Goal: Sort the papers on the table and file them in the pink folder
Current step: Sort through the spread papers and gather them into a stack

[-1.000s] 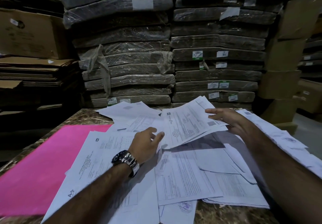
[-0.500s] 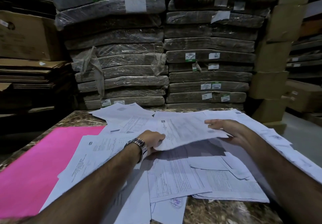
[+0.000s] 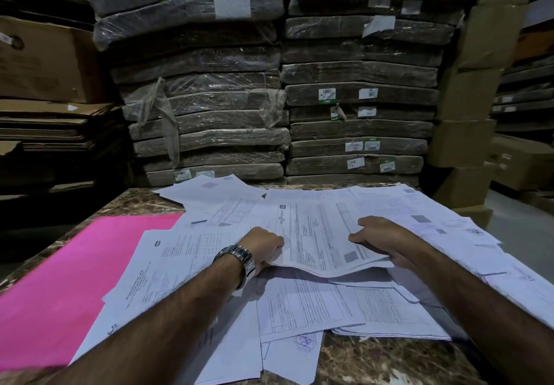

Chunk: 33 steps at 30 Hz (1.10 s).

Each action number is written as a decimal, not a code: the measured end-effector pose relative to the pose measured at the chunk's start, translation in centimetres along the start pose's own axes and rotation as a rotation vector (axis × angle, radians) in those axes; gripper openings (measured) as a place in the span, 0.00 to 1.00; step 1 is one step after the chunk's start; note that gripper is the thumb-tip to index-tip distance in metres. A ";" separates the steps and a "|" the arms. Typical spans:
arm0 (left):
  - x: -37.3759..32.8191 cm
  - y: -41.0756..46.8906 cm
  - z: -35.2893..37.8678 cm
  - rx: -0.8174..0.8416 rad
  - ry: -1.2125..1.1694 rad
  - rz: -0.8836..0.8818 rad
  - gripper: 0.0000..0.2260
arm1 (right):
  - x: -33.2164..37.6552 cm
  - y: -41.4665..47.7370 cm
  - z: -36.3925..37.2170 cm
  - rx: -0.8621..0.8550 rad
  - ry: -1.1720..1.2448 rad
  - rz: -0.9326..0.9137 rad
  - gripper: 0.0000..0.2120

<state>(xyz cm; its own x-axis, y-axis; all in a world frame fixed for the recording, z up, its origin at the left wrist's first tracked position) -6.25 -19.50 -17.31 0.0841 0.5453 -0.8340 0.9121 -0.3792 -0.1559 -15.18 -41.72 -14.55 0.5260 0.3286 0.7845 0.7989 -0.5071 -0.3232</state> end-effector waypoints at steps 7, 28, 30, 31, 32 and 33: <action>0.1 -0.7 -1.4 -0.027 -0.239 0.079 0.30 | -0.6 -0.6 0.0 0.037 0.152 -0.023 0.21; 4.8 -8.7 -11.8 -0.124 -0.225 0.199 0.22 | 4.0 -7.2 7.8 0.307 0.297 -0.213 0.18; 6.5 -10.2 -13.4 -0.131 -0.169 0.181 0.22 | 4.5 -8.0 9.7 0.348 0.266 -0.223 0.16; 7.3 -11.0 -14.2 -0.129 -0.157 0.161 0.21 | 4.8 -8.4 10.6 0.362 0.235 -0.232 0.15; 8.0 -11.7 -14.9 -0.132 -0.144 0.137 0.21 | 5.0 -8.9 11.5 0.374 0.195 -0.242 0.15; 8.7 -12.4 -15.5 -0.138 -0.135 0.117 0.21 | 5.1 -9.3 12.3 0.384 0.157 -0.252 0.14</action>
<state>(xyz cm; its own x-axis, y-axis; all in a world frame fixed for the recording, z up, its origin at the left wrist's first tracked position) -10.63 1.57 -14.40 0.1460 0.3949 -0.9071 0.9463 -0.3230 0.0117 -16.37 -25.53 -14.00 0.2756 0.2644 0.9242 0.9612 -0.0864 -0.2619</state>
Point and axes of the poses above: each hand's wrist, its own y-axis towards the middle knuckle, its own z-axis out of the palm, x = y × z, the point moved 4 cm from there along y, towards the middle knuckle, and after that the axes turned 8 degrees about z, right-handed, at the moved point
